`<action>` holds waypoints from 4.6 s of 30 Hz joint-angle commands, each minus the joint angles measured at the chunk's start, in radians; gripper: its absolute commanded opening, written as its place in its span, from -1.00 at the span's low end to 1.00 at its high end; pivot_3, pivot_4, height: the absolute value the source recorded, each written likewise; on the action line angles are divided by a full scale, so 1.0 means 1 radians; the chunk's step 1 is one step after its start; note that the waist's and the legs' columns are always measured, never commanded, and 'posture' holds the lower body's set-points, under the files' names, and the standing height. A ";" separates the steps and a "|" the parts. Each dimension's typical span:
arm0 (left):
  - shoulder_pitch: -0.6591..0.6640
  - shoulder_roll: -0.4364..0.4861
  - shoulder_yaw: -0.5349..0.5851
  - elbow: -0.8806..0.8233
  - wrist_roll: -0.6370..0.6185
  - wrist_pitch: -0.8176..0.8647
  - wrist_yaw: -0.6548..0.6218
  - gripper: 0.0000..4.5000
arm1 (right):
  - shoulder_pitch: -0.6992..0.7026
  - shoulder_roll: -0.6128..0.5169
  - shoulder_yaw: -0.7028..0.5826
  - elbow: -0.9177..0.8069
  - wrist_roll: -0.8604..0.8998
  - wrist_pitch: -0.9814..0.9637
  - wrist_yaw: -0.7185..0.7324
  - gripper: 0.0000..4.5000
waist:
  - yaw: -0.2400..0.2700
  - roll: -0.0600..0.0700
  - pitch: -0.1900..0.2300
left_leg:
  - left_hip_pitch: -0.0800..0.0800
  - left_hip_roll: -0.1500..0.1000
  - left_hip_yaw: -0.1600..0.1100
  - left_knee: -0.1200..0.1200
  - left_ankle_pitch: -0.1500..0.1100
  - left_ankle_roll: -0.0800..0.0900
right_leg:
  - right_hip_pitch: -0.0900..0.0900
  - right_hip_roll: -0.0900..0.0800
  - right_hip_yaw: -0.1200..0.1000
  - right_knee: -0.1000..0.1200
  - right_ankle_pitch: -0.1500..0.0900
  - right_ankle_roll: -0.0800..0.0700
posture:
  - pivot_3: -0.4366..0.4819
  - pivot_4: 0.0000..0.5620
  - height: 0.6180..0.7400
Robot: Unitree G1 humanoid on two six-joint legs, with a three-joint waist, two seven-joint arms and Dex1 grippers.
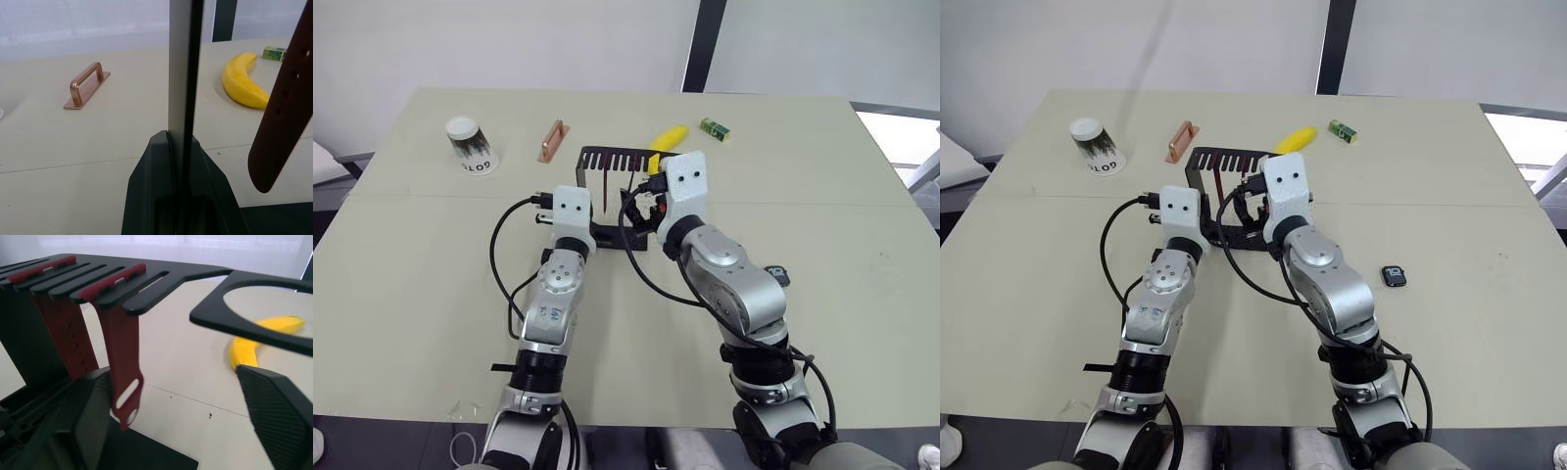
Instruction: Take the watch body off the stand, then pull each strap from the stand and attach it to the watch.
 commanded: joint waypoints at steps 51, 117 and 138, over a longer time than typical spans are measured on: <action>0.100 0.019 -0.016 -0.142 0.003 0.084 -0.061 -1.00 | 0.223 -0.360 -0.115 -0.377 0.218 0.005 0.425 -0.98 | 0.004 0.000 0.000 | 0.001 0.000 0.001 -0.002 0.000 0.000 | 0.002 0.001 0.001 -0.008 0.000 0.000 | -0.05 -0.47 1.00; -0.013 0.421 0.167 -0.357 -1.262 0.629 -0.724 -0.01 | -0.051 -0.503 -0.114 0.017 0.812 0.237 0.952 -1.00 | -0.022 0.001 0.001 | -0.001 0.000 -0.004 -0.001 -0.001 0.002 | 0.003 0.000 -0.002 -0.010 0.000 -0.001 | -0.05 -0.47 1.00; -0.001 0.396 0.173 -0.343 -1.370 0.630 -0.690 -0.13 | -0.061 -0.501 -0.147 0.022 0.853 0.279 0.939 -1.00 | -0.022 0.001 0.001 | -0.001 0.000 -0.004 -0.001 -0.001 0.002 | 0.003 0.000 -0.002 -0.010 0.000 -0.001 | -0.05 -0.47 1.00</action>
